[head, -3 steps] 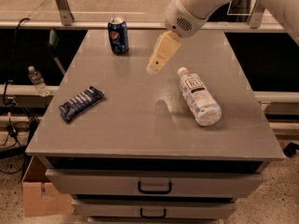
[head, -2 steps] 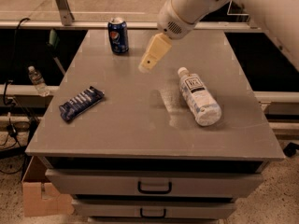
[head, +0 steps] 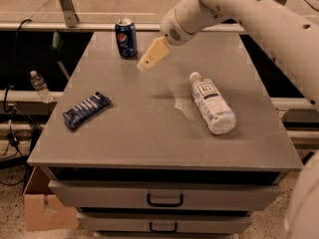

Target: Pick pepsi can

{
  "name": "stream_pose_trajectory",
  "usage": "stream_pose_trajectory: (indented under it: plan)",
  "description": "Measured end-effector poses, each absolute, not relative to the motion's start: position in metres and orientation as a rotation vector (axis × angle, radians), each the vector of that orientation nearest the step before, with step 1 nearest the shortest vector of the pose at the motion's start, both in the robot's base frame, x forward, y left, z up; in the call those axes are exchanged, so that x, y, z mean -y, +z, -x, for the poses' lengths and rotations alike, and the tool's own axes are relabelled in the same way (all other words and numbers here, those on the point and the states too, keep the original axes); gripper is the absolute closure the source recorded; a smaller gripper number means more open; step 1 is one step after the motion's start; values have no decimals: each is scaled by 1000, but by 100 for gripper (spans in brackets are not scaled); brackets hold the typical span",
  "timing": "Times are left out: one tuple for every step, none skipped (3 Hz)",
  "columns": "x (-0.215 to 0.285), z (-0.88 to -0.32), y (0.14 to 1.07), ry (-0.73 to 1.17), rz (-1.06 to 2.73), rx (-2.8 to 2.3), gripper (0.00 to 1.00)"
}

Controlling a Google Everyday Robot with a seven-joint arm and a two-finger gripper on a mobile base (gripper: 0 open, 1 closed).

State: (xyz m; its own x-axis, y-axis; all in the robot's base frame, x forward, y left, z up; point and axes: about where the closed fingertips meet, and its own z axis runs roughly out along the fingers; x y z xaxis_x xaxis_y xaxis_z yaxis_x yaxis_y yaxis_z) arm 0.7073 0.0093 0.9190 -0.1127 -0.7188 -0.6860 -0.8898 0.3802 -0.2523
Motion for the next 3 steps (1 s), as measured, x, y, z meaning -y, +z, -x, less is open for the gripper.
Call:
stream_pose_trajectory:
  plan:
    - [-23, -737, 913, 334, 1317, -1848, 0]
    - [-42, -762, 911, 390, 1265, -1816, 0]
    - [-64, -778, 906, 448, 1225, -1801, 0]
